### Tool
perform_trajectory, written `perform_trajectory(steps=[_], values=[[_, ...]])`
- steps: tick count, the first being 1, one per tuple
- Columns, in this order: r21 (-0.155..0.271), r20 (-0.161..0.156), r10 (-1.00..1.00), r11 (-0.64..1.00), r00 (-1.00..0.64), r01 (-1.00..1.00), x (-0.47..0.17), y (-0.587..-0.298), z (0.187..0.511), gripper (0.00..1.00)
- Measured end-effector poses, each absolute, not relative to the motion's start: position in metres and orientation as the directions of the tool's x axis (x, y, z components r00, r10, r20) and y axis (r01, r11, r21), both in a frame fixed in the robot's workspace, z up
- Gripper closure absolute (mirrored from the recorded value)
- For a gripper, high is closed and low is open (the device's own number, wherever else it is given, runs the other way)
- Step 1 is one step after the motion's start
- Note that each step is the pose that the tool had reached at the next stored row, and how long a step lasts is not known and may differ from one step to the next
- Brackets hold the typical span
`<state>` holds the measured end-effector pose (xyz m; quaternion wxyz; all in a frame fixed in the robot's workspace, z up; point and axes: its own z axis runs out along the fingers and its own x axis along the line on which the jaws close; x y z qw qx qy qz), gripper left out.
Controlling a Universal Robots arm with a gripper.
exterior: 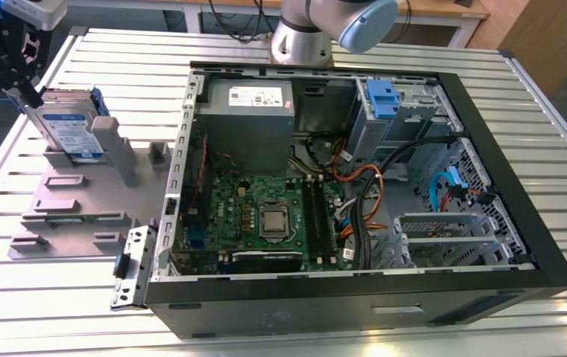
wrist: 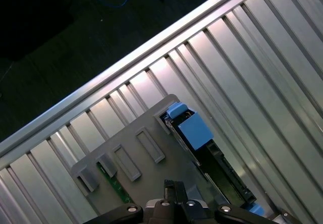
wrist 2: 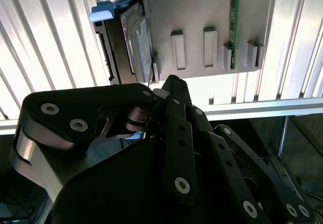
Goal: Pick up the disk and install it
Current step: 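Pick up the disk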
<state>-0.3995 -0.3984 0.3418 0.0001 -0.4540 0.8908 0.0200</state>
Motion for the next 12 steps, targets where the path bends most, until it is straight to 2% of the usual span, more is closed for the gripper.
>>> perform_trajectory(steps=[12], values=[[0.035,-0.018,-0.813,0.581,-0.582,-0.813,-0.3996,-0.3984,0.3418,0.89]])
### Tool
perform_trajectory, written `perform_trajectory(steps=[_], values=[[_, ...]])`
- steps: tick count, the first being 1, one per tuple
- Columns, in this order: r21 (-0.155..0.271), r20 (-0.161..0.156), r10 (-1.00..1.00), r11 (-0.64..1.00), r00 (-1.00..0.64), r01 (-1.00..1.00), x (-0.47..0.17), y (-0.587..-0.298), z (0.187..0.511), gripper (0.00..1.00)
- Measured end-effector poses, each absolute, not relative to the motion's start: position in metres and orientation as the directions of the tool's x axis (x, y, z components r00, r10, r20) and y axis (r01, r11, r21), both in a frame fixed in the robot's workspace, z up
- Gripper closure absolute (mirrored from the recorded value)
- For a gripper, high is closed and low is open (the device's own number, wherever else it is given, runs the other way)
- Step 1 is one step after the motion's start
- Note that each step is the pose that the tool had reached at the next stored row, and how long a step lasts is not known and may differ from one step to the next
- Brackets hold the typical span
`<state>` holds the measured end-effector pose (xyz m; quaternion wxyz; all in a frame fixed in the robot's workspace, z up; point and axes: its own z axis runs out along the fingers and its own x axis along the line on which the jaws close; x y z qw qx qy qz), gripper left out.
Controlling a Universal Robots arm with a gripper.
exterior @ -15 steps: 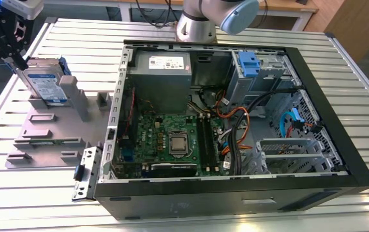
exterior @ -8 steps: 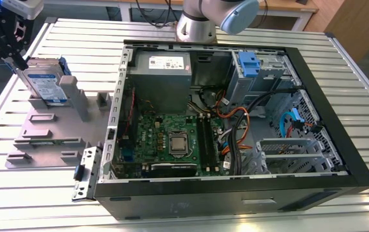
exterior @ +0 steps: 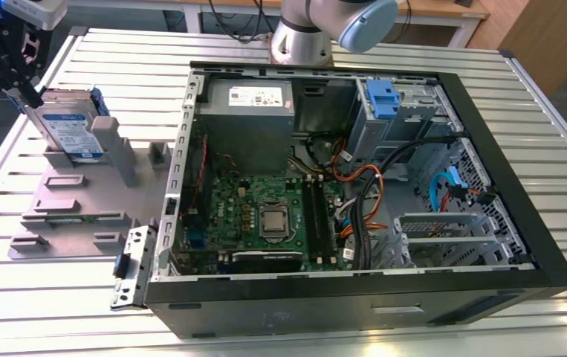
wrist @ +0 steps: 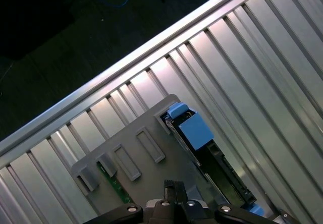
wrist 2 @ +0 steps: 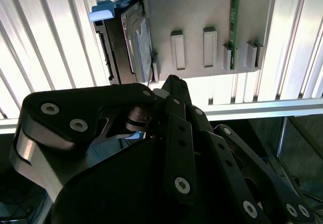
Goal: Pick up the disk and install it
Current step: 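Pick up the disk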
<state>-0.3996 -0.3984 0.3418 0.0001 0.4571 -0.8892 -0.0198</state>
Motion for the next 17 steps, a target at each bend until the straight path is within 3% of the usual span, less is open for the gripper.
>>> perform_trajectory(steps=[17], values=[[0.035,-0.017,-0.818,0.574,-0.574,-0.818,-0.3996,-0.3984,0.3418,0.89]])
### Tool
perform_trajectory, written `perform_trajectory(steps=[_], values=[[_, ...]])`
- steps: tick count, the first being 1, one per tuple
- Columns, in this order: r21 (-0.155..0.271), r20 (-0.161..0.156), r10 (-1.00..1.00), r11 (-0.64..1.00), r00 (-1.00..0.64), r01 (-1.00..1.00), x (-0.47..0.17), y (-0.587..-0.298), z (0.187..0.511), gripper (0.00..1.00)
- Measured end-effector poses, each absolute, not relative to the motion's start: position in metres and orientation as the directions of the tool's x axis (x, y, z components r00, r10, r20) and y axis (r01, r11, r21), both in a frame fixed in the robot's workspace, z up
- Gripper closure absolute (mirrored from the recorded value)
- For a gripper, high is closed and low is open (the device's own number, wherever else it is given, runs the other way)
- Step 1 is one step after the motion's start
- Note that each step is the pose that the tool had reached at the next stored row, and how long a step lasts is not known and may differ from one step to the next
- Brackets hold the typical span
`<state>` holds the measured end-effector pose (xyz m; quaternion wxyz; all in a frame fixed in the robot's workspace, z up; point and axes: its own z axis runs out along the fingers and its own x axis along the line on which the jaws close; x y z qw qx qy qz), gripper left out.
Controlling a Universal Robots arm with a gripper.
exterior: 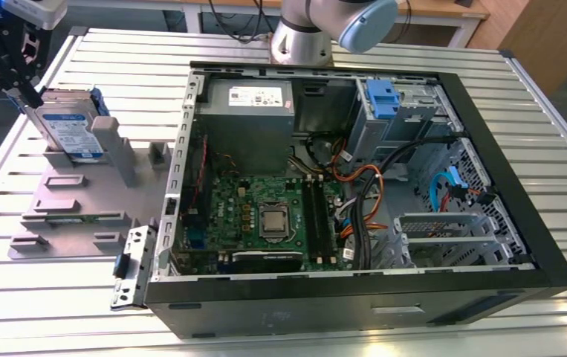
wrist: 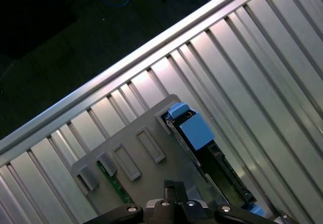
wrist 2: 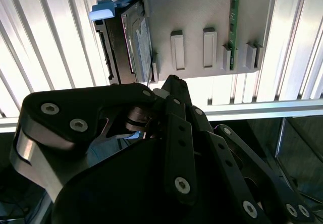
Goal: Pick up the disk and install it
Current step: 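Pick up the disk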
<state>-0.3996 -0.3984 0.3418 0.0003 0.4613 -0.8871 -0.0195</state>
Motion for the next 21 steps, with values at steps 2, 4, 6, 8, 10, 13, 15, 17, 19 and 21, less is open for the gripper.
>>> perform_trajectory(steps=[2,4,6,8,10,13,15,17,19,21], values=[[0.035,-0.017,-0.819,0.573,-0.574,-0.819,-0.3995,-0.3984,0.3418,0.89],[0.035,-0.017,-0.819,0.572,-0.573,-0.819,-0.3996,-0.3984,0.3418,0.89],[0.035,-0.017,-0.820,0.571,-0.572,-0.820,-0.3995,-0.3984,0.3418,0.89],[0.035,-0.017,-0.821,0.570,-0.571,-0.821,-0.3995,-0.3984,0.3418,0.89],[0.035,-0.017,-0.821,0.570,-0.570,-0.821,-0.3996,-0.3984,0.3418,0.89],[0.035,-0.017,-0.822,0.568,-0.569,-0.822,-0.3996,-0.3984,0.3418,0.89],[0.035,-0.017,-0.823,0.568,-0.568,-0.823,-0.3995,-0.3984,0.3418,0.89],[0.035,-0.017,-0.823,0.567,-0.567,-0.823,-0.3995,-0.3984,0.3418,0.89],[0.035,-0.017,-0.824,0.565,-0.566,-0.824,-0.3996,-0.3984,0.3418,0.89],[0.035,-0.017,-0.825,0.564,-0.565,-0.825,-0.3995,-0.3984,0.3418,0.89]])
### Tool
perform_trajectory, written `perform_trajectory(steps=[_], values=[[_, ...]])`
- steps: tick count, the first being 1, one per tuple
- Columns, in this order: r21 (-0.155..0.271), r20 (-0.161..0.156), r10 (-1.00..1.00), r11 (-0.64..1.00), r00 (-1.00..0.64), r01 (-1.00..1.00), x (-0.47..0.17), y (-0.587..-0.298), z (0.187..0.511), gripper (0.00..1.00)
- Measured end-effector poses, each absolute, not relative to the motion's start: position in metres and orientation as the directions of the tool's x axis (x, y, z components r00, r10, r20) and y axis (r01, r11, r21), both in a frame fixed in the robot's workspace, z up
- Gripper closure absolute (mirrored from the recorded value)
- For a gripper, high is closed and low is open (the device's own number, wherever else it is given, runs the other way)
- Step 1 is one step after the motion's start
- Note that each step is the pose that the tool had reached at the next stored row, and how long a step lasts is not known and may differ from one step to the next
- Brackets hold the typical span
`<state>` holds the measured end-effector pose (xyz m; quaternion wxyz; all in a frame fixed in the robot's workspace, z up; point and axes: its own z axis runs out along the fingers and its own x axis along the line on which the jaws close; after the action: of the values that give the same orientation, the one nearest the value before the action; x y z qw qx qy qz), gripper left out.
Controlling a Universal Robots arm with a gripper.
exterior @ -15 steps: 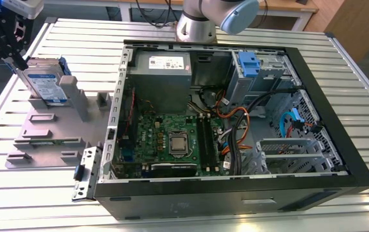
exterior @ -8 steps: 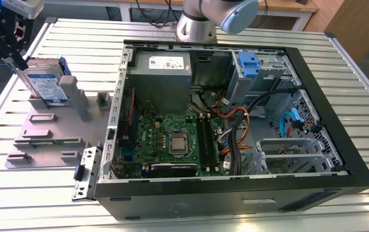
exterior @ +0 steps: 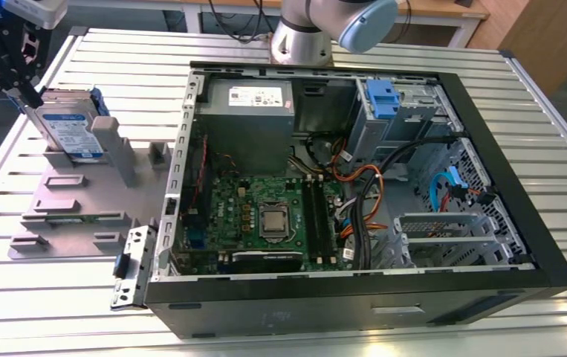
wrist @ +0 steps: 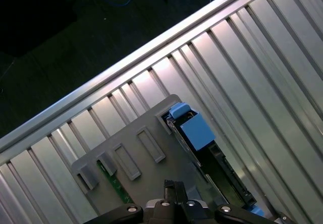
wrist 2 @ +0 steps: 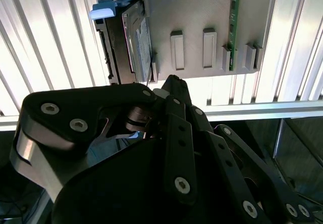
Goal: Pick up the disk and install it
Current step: 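Pick up the disk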
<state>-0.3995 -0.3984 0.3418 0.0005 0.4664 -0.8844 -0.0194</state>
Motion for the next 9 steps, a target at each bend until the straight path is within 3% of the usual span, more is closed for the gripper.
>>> perform_trajectory(steps=[9], values=[[0.035,-0.017,-0.832,0.553,-0.554,-0.832,-0.3996,-0.3983,0.3418,0.89]])
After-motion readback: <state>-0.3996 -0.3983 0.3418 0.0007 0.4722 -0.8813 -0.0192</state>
